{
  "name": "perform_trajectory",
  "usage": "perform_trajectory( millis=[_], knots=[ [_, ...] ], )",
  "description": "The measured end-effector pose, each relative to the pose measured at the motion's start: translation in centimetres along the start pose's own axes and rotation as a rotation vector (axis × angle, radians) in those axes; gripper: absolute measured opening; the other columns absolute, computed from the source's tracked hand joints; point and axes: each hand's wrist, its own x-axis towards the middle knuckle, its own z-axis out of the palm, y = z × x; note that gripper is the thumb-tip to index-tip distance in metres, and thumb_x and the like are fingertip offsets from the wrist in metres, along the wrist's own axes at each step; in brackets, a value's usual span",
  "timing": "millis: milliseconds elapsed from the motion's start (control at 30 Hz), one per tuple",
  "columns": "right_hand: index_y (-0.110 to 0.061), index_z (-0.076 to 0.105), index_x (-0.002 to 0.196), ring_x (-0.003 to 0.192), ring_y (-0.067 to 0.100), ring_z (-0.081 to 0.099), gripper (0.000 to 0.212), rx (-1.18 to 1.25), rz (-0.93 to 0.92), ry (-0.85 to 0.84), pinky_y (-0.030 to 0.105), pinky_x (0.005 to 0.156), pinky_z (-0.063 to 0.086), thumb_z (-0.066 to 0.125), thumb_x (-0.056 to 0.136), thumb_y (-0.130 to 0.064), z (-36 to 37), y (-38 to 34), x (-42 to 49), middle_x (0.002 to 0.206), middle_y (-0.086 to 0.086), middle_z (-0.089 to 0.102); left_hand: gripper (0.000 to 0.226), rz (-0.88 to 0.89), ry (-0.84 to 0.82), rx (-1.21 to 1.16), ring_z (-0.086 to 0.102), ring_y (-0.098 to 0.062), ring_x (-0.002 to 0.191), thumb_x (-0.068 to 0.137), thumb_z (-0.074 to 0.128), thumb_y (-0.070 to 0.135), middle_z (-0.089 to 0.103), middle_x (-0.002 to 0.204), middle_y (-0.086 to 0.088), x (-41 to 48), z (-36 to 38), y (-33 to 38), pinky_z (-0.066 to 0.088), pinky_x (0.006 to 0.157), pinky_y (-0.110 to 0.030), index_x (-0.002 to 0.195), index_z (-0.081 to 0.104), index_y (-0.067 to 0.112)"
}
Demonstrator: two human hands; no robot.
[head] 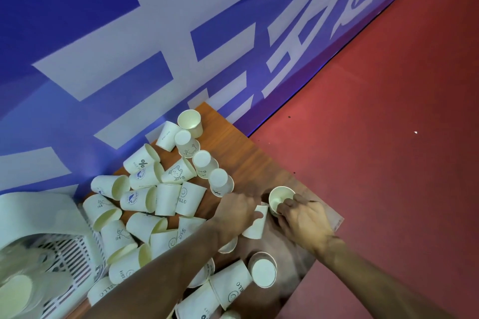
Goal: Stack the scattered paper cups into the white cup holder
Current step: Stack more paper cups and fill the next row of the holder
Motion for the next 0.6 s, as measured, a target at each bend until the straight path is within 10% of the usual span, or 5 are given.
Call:
perform_trajectory(
  millis=[600],
  knots=[
    [-0.021,0.055,0.065,0.071,0.016,0.049,0.014,0.040,-0.203,0.291,0.022,0.047,0.020,0.054,0.075,-0.031,-7.7,-16.3,5.6,0.060,-0.006,0.054,0.028,-0.186,0.406,0.131,0.061,-0.021,0.083,0.096,0.047,0.041,0.067,0.090,0.001,-20.1,-7.3,-9.0,0.048,0.066,-0.034,0.098,0.067,0.022]
  ],
)
